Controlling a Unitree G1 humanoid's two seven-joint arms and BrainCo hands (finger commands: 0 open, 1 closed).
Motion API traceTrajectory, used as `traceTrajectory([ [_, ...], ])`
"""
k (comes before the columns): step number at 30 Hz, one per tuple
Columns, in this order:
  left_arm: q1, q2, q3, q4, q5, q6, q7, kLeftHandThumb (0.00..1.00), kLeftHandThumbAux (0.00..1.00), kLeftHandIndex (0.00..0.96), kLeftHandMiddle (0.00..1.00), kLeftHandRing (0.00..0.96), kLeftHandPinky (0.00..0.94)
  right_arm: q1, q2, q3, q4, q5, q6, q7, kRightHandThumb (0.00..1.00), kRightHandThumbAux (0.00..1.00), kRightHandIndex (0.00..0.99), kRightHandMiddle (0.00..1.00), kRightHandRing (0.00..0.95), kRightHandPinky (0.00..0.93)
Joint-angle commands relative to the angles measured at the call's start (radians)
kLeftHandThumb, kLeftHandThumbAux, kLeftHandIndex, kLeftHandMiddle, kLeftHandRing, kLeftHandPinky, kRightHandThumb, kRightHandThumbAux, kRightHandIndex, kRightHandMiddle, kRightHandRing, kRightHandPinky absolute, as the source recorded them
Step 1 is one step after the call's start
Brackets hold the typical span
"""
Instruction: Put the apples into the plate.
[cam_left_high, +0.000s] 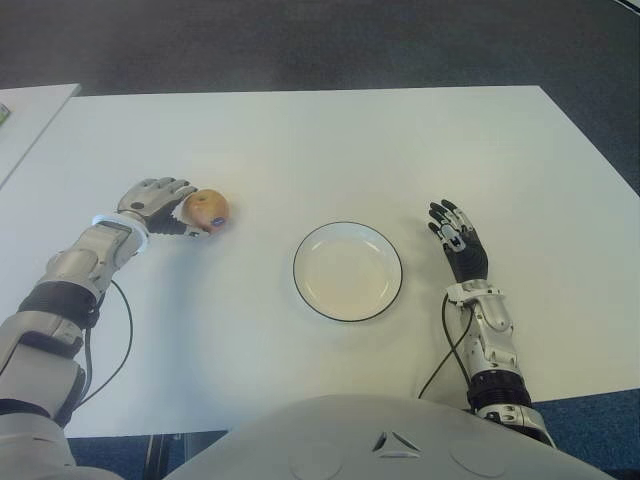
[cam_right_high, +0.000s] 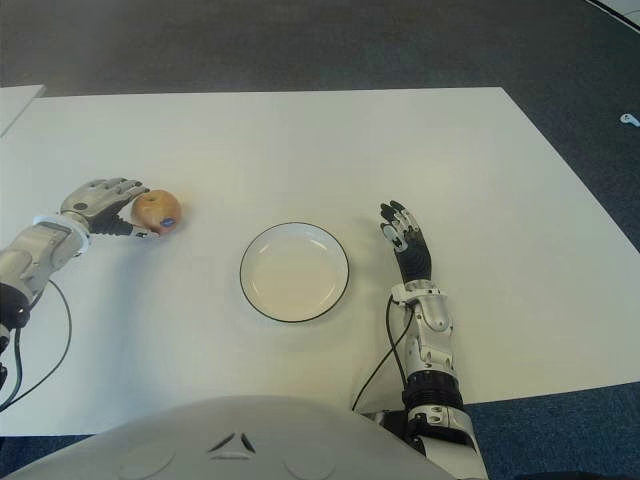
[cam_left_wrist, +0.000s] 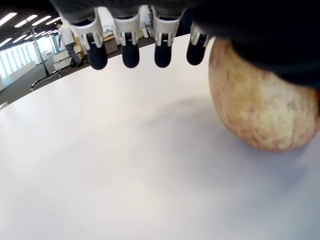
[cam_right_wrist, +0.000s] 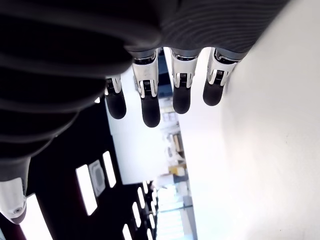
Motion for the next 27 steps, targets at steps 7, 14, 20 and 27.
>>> traceTrajectory([
  [7, -0.036, 0.012, -0.013, 0.04, 0.003, -0.025, 0.056, 0.245, 0.267, 0.0, 0.0, 0.0, 0.011, 0.041, 0.013, -0.005, 0.15, -0.021, 0.021, -0.016, 0.276, 0.542, 0.137, 0.198, 0.104, 0.0],
  [14, -0.04, 0.031, -0.003, 0.028, -0.014, -0.038, 0.033, 0.255, 0.272, 0.0, 0.0, 0.0, 0.012, 0.034, 0.012, -0.005, 0.166, -0.023, 0.012, -0.02, 0.279, 0.533, 0.143, 0.198, 0.103, 0.001],
  [20, -0.044, 0.039, 0.001, 0.018, -0.019, -0.03, 0.012, 0.275, 0.239, 0.0, 0.0, 0.0, 0.014, 0.032, 0.01, -0.002, 0.171, -0.028, 0.006, -0.025, 0.281, 0.531, 0.139, 0.189, 0.095, 0.0],
  [27, -0.05, 0.041, 0.001, 0.026, -0.028, -0.042, 0.02, 0.266, 0.223, 0.0, 0.0, 0.0, 0.012, 0.028, 0.011, -0.003, 0.182, -0.03, -0.005, -0.032, 0.279, 0.527, 0.131, 0.191, 0.094, 0.0],
])
